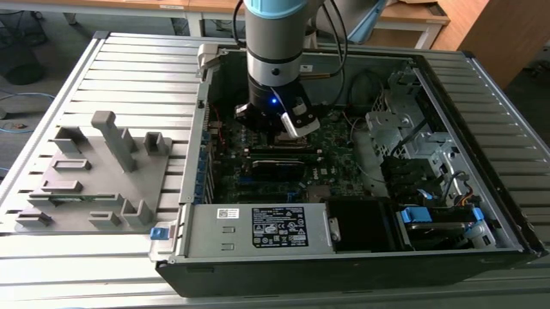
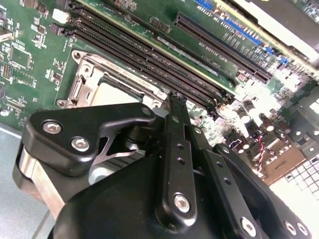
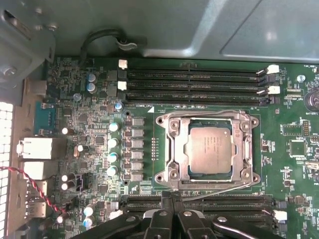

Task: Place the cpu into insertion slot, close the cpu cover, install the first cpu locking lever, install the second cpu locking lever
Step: 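Install the second cpu locking lever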

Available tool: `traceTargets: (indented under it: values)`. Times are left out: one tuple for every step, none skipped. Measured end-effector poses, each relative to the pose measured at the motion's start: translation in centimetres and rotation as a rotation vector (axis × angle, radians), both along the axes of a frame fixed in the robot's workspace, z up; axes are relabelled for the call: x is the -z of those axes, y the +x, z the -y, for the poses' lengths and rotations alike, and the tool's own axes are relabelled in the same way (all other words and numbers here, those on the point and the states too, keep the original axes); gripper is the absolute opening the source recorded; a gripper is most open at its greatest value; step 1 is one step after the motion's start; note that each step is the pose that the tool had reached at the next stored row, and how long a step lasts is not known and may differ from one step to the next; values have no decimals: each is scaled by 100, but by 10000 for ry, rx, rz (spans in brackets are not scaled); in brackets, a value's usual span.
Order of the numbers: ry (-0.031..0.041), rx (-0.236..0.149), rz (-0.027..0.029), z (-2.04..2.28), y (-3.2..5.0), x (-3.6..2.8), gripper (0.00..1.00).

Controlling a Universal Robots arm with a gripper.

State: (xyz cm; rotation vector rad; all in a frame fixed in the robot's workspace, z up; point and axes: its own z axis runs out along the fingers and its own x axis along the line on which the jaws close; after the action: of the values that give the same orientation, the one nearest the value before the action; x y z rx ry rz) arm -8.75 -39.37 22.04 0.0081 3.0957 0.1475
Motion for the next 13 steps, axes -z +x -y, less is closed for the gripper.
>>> traceTargets:
  values:
    - [0, 0, 0, 6, 0, 0, 11]
    - [0, 0, 0, 10, 0, 0, 11]
    - [-1, 1, 0, 13, -1, 1, 11]
    - [0, 1, 0, 15, 0, 3, 11]
    - [1, 1, 1, 17, 0, 6, 11]
    - [0, 0, 0, 20, 0, 6, 11]
    - [1, 1, 0, 22, -1, 9, 11]
    - [0, 1, 0, 23, -1, 14, 11]
    - [-1, 1, 0, 24, -3, 22, 11]
    - [-1, 0, 0, 25, -6, 32, 11]
    - [-1, 0, 0, 26, -11, 44, 11]
    - [-2, 1, 0, 26, -17, 59, 11]
    - [-1, 1, -1, 27, -22, 72, 11]
